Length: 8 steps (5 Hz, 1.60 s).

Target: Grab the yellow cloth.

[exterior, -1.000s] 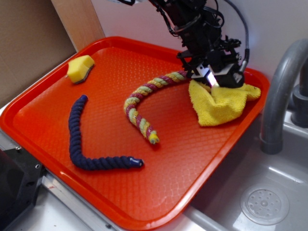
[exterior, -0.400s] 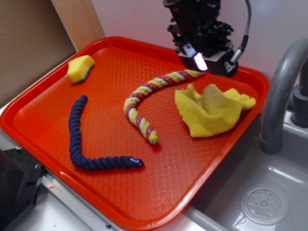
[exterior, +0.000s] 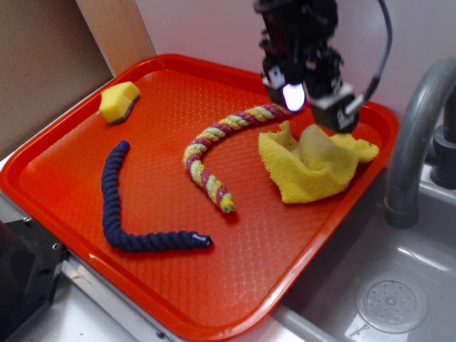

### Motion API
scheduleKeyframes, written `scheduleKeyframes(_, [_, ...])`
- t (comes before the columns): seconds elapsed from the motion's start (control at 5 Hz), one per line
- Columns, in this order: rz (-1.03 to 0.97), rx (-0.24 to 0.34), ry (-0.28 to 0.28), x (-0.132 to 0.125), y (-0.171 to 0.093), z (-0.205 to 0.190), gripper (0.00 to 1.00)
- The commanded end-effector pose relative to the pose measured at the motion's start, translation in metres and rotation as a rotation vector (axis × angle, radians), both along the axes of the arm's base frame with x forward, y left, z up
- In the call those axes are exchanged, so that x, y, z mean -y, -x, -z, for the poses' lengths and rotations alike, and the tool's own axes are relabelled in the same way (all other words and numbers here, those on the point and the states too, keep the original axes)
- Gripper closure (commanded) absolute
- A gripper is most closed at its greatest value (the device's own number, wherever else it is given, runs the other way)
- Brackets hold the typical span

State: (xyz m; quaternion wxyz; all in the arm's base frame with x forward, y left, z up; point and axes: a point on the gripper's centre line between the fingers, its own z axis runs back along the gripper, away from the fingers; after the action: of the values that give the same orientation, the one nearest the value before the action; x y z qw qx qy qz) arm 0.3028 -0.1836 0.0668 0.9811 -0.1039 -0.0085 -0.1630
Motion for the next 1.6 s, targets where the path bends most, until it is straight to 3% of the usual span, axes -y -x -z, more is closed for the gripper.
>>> scheduleKeyframes(0.0, [0.262, 0.018, 0.011, 0.042, 0.008, 0.001, 0.00])
scheduleKeyframes(0.2, [0.263, -0.002, -0.023, 0.042, 0.005, 0.021, 0.00])
scheduleKeyframes(0.4, [0.267, -0.015, 0.002, 0.046, 0.006, 0.035, 0.00])
scheduleKeyframes(0.6, [0.289, 0.022, -0.022, 0.059, 0.011, 0.032, 0.95])
scheduleKeyframes(1.0, [0.272, 0.086, -0.032, 0.049, 0.013, 0.013, 1.00])
scheduleKeyframes(1.2, [0.196, 0.084, -0.059, 0.037, 0.018, -0.001, 1.00])
scheduleKeyframes(1.4, [-0.052, 0.147, -0.115, -0.003, 0.028, -0.050, 1.00])
